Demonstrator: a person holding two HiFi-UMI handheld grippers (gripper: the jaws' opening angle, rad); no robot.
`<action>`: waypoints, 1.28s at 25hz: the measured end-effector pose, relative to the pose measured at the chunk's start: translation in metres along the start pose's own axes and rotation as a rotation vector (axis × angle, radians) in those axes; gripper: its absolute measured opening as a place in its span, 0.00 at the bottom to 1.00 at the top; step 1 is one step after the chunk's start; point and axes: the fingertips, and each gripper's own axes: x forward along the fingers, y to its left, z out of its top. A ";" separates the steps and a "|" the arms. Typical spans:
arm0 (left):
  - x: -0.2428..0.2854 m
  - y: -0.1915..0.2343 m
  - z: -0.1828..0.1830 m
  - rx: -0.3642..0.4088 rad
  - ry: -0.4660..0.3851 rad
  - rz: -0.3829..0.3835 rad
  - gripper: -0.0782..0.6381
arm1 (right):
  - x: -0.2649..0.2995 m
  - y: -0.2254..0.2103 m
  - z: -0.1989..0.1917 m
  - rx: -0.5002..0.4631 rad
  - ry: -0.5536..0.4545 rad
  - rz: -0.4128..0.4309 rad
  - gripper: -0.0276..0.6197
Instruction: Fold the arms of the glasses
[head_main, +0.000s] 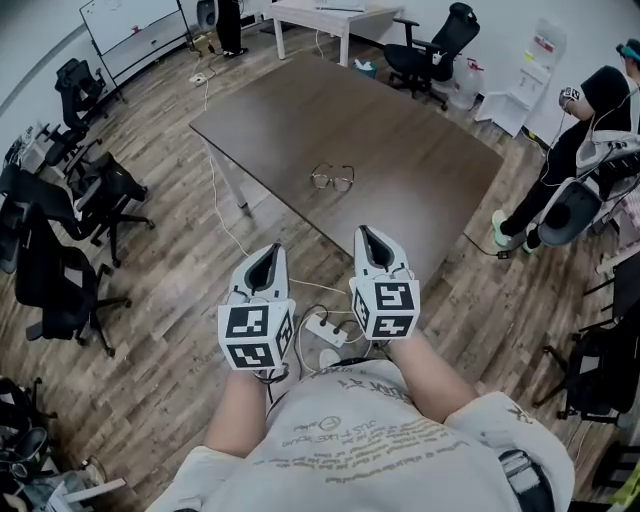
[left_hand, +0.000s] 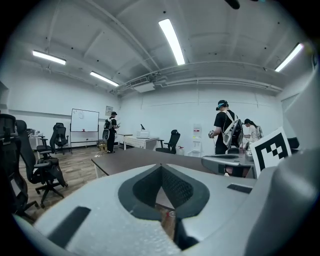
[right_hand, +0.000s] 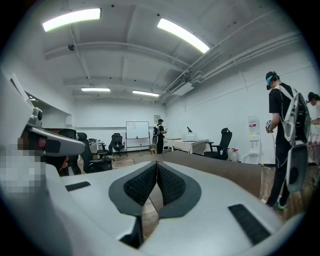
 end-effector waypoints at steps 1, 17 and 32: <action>0.010 0.001 0.001 0.003 0.002 0.000 0.13 | 0.009 -0.005 0.000 0.000 0.001 0.002 0.07; 0.113 0.017 -0.001 0.051 0.095 0.020 0.13 | 0.107 -0.054 -0.025 0.015 0.073 0.009 0.07; 0.223 0.057 -0.009 0.073 0.145 -0.130 0.13 | 0.205 -0.092 -0.078 -0.014 0.210 -0.132 0.07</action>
